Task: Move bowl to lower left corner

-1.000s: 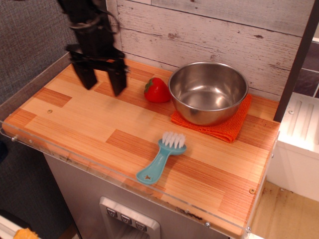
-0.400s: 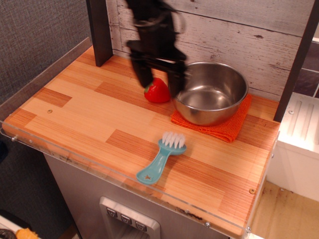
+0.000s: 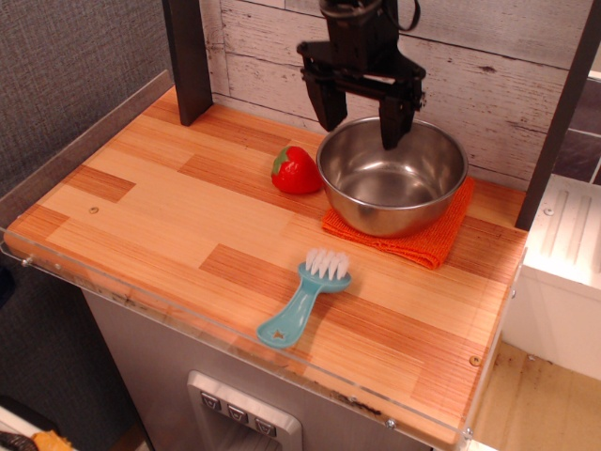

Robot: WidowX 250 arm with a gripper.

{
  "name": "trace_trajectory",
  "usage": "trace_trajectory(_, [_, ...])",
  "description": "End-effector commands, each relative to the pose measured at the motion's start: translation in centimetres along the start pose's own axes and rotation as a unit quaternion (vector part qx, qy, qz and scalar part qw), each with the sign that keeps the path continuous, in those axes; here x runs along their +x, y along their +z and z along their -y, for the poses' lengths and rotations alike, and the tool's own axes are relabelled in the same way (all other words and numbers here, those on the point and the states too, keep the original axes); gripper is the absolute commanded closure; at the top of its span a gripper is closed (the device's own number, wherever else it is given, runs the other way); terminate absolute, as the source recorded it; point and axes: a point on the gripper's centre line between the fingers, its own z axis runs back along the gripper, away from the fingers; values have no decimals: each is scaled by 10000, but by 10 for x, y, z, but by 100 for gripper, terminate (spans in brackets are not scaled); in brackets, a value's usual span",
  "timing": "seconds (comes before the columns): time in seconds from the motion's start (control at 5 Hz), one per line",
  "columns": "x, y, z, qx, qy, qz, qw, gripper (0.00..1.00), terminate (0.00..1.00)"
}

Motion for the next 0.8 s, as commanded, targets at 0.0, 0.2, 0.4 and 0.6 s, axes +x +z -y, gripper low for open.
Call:
trace_trajectory(0.0, [32,-5,-28,431,456,149,9979,0,0])
trace_trajectory(0.2, [28,-14,-26,468,381,-8,9982,0,0])
trace_trajectory(0.4, [21,-22,-26,491,383,-195,9979,0,0])
trace_trajectory(0.6, [10,-32,-25,494,334,-361,9976,100,0])
